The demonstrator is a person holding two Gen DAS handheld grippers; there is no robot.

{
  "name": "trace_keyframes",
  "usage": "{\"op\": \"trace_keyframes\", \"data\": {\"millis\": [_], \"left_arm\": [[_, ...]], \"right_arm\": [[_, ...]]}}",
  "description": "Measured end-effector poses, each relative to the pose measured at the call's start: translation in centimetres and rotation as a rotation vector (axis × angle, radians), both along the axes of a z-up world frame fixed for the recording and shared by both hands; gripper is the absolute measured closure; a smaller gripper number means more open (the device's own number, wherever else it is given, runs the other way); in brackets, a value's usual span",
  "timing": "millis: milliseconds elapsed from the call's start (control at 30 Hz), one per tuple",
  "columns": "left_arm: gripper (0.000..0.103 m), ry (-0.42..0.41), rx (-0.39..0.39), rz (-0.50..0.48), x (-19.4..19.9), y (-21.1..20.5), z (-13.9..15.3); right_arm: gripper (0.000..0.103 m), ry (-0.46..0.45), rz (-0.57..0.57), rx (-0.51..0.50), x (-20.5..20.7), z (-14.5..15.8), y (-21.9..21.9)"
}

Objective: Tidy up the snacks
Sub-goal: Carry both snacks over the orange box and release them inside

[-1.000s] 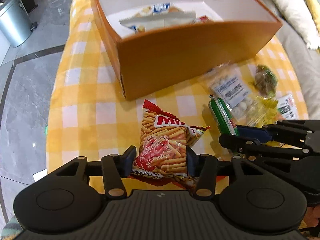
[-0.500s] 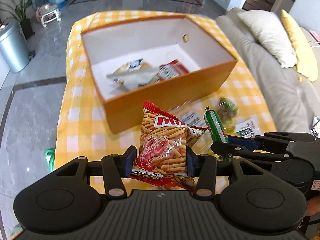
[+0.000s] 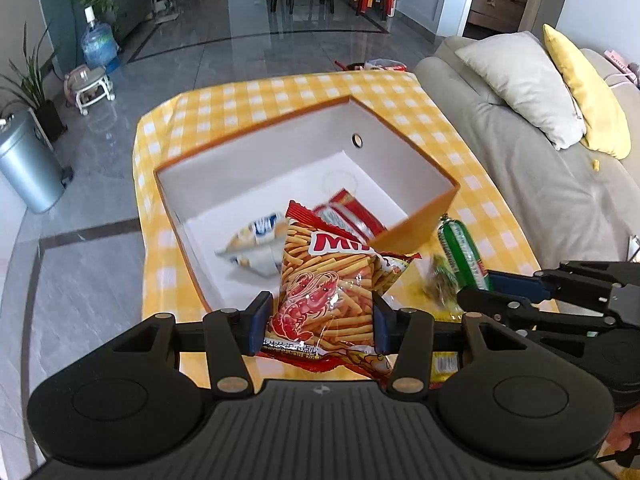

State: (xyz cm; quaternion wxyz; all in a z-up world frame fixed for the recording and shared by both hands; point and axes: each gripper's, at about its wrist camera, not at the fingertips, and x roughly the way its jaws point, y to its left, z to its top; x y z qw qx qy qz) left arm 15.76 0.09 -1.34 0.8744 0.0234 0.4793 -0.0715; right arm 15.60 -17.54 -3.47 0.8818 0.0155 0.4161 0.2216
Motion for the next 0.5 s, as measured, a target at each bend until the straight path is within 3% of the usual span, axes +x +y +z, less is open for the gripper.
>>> {"op": "trace_keyframes", "data": {"millis": [500], "left_arm": [[0.047,0.046,0.007,0.03,6.8,0.7,0.1]], "right_arm": [[0.084,-0.08,0.055,-0.081,8.5,1.3,1.8]]}}
